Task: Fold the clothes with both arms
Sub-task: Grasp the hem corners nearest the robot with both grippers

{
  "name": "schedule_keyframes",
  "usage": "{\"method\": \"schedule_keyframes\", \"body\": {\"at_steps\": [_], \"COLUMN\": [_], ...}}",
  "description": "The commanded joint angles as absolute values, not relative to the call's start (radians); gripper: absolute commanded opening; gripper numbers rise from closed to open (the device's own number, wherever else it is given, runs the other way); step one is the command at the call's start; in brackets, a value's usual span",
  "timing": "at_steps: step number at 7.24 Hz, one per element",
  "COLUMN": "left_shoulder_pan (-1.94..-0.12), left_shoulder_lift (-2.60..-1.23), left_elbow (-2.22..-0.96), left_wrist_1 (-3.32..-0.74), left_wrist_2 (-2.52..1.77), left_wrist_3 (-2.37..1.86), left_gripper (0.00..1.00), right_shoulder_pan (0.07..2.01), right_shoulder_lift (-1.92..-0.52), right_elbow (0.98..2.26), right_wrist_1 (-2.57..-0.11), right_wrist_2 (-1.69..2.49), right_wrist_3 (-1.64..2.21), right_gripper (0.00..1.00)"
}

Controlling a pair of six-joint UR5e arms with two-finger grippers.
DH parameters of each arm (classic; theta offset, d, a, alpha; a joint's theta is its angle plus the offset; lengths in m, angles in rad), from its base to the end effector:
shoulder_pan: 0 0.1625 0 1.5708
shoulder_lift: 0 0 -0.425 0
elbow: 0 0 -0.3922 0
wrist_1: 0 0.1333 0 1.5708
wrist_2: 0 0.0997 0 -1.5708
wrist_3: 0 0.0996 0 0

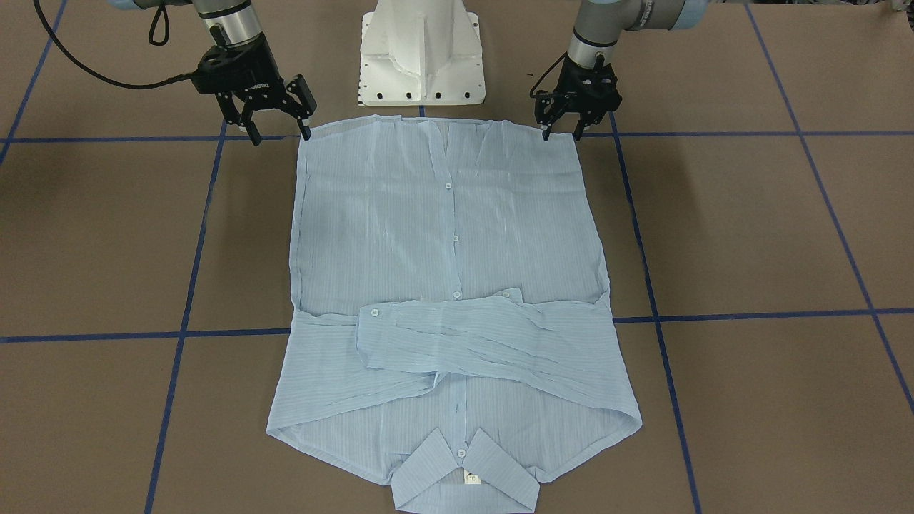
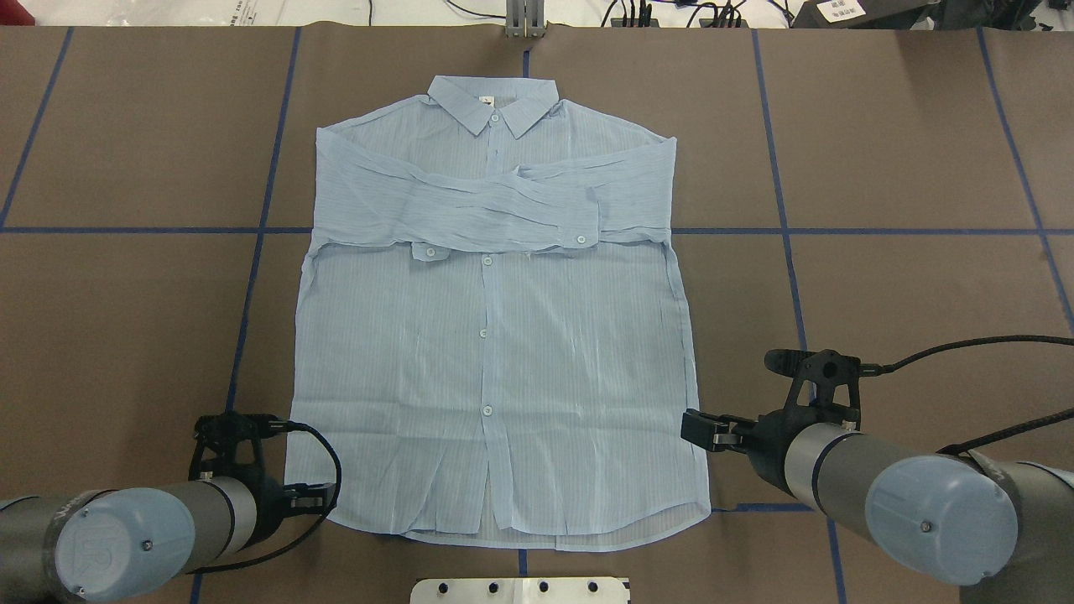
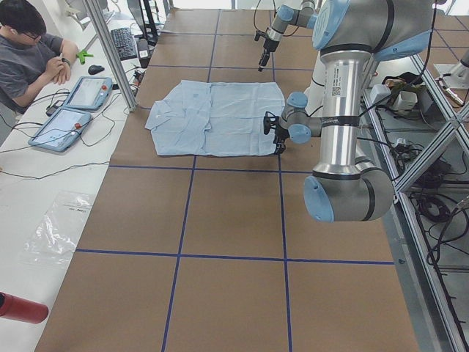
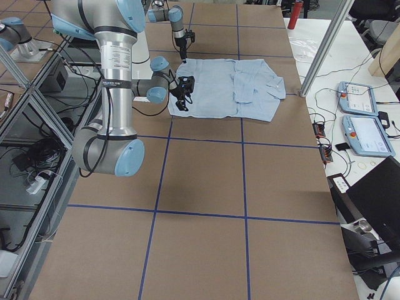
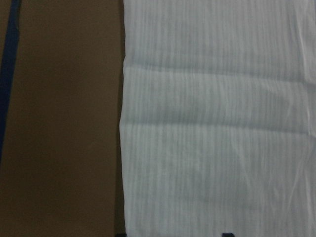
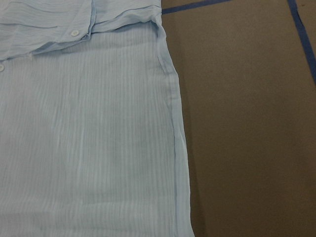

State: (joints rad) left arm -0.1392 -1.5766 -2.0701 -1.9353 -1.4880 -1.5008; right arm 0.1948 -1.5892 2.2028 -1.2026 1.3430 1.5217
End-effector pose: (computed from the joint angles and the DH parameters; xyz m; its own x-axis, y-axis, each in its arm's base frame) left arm 0.4615 -0.2076 0.3856 0.6514 -0.0209 -0.7585 0.1557 0.9820 0.1067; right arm -0.4103 -0.2397 0.3326 0.5627 0.0623 0.8243 -0.3456 0.9236 0.1661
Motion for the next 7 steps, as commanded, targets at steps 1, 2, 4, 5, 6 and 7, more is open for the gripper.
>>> {"method": "schedule_keyframes", "body": {"at_steps": [1,2,4,5,6,7], "left_shoulder_pan": [-0.141,-0.140,-0.143,-0.143,-0.143,-0.143], "left_shoulder_lift": [-1.583,-1.586,-1.585,-1.586,-1.589,-1.591], "left_elbow": [-2.062,-2.062,-2.063,-2.066,-2.068,-2.069], "left_wrist_1": [-1.933,-1.933,-1.933,-1.933,-1.933,-1.934], "left_wrist_2": [-1.488,-1.489,-1.488,-1.488,-1.488,-1.491], "left_wrist_3": [-1.496,-1.496,-1.496,-1.496,-1.496,-1.499], "left_gripper": [0.57,0.26,0.00,0.00,0.00,0.00], "right_shoulder_pan": [0.195,0.195,0.193,0.193,0.190,0.177], "right_shoulder_lift": [-1.591,-1.591,-1.592,-1.595,-1.601,-1.603], "right_elbow": [2.203,2.203,2.200,2.200,2.197,2.191], "right_wrist_1": [-1.203,-1.203,-1.203,-1.203,-1.204,-1.204], "right_wrist_2": [1.339,1.341,1.341,1.338,1.338,1.324], "right_wrist_3": [1.520,1.520,1.522,1.522,1.529,1.581], "right_gripper": [1.00,1.00,1.00,1.00,0.99,0.95]}}
